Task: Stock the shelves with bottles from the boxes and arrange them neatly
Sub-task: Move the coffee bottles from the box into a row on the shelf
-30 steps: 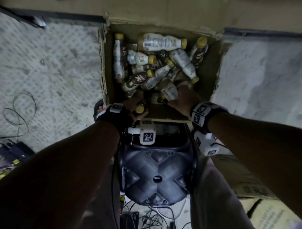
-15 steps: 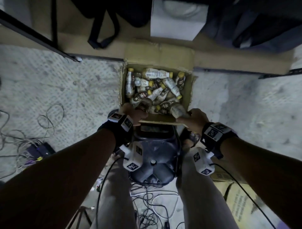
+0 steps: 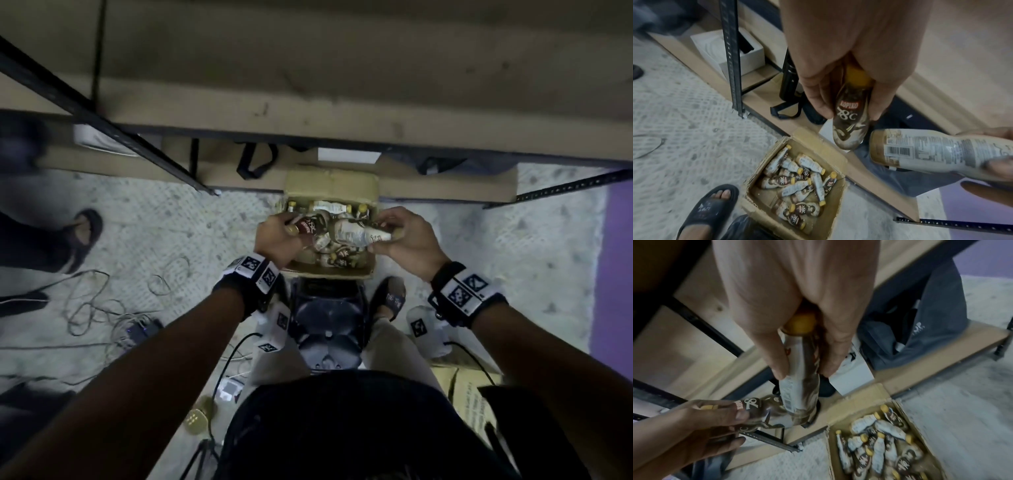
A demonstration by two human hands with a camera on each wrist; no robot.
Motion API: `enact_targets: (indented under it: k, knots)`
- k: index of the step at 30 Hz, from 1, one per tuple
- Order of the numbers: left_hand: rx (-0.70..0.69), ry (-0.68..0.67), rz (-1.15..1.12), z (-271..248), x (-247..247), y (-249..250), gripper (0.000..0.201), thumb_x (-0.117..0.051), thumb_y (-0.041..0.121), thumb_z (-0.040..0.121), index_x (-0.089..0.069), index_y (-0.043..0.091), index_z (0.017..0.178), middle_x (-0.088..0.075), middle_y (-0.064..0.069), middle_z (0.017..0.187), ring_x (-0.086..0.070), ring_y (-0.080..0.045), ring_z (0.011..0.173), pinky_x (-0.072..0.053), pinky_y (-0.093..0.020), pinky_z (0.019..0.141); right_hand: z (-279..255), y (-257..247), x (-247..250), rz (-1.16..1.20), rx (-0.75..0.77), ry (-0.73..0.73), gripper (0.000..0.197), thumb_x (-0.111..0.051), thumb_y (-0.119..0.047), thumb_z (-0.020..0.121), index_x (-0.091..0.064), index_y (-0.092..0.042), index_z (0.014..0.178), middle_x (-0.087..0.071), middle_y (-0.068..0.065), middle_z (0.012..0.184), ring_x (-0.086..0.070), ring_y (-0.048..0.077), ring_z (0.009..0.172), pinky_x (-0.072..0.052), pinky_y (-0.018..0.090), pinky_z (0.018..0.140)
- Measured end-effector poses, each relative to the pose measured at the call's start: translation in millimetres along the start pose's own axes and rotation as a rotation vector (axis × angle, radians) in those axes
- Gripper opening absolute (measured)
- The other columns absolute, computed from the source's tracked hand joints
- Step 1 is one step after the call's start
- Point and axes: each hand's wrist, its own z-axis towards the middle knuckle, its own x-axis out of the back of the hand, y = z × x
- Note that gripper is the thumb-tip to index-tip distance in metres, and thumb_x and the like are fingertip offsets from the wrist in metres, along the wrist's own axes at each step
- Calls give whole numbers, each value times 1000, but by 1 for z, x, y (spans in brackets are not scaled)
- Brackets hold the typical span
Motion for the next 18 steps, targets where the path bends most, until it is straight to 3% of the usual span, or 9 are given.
enact_targets:
  k: [3,6,8,10,12,14,15,16,18]
  knots:
    - [-56,44,-45,-24,28,24,59,-86,34,61,-69,23,117,-72,4,102,-63,-8,88,-45,-11,68,-25,-31,16,134,80,46,52,-93,-20,60,-66,-26,103,-69,-8,106,-64,3,97,-49,8,72]
    - [-131,58,-164,-36,52,48,50,-89,38,58,-72,22,102,-74,8,93,-68,-9,87,-55,-27,78,-40,-58,35,329,133,61,41,-94,-26,55,-72,-25,90,-74,-1,96,-70,13,89,-57,24,76]
    - [-201,61,-263,-43,68,66,43,-89,36,57,-73,20,93,-75,9,85,-70,-8,84,-56,-32,79,-45,-78,48,415,185,33,36,-93,-24,59,-74,-19,89,-76,3,95,-72,19,90,-58,29,78]
    - [-271,39,-377,-49,82,88,43,-88,33,59,-73,15,95,-76,5,89,-70,-14,87,-55,-37,84,-48,-98,59,473,220,20,30,-90,-21,66,-75,-15,92,-76,6,96,-73,23,92,-58,33,78]
    - [-342,16,-520,-55,95,110,36,-85,32,62,-74,15,91,-74,6,82,-68,-11,75,-53,-31,72,-49,-118,68,545,237,9,21,-84,-19,76,-76,-17,95,-76,8,99,-73,27,95,-58,43,79]
    - [-364,-63,-657,-59,106,131,27,-82,27,69,-73,13,90,-73,3,79,-66,-10,66,-51,-27,66,-49,-136,74,636,237,-6,18,-75,-17,85,-73,-13,102,-72,17,105,-69,37,99,-55,59,87]
    - [-364,-133,-712,-61,111,140,21,-79,24,75,-73,12,91,-73,0,78,-66,-12,65,-52,-27,63,-49,-145,76,675,239,-9,18,-71,-16,88,-71,-11,106,-69,19,105,-66,38,99,-52,62,89]
    - [-362,-208,-757,-62,116,148,16,-75,22,79,-72,12,92,-73,-4,80,-68,-16,68,-55,-30,64,-50,-153,77,703,239,-11,19,-68,-16,91,-69,-10,109,-68,18,105,-65,37,97,-52,61,90]
    - [-354,-312,-793,-63,125,162,21,-71,23,85,-69,9,100,-72,-11,96,-68,-25,86,-57,-42,77,-54,-169,78,725,247,-24,22,-63,-20,95,-66,-8,113,-70,13,100,-66,32,93,-56,55,87]
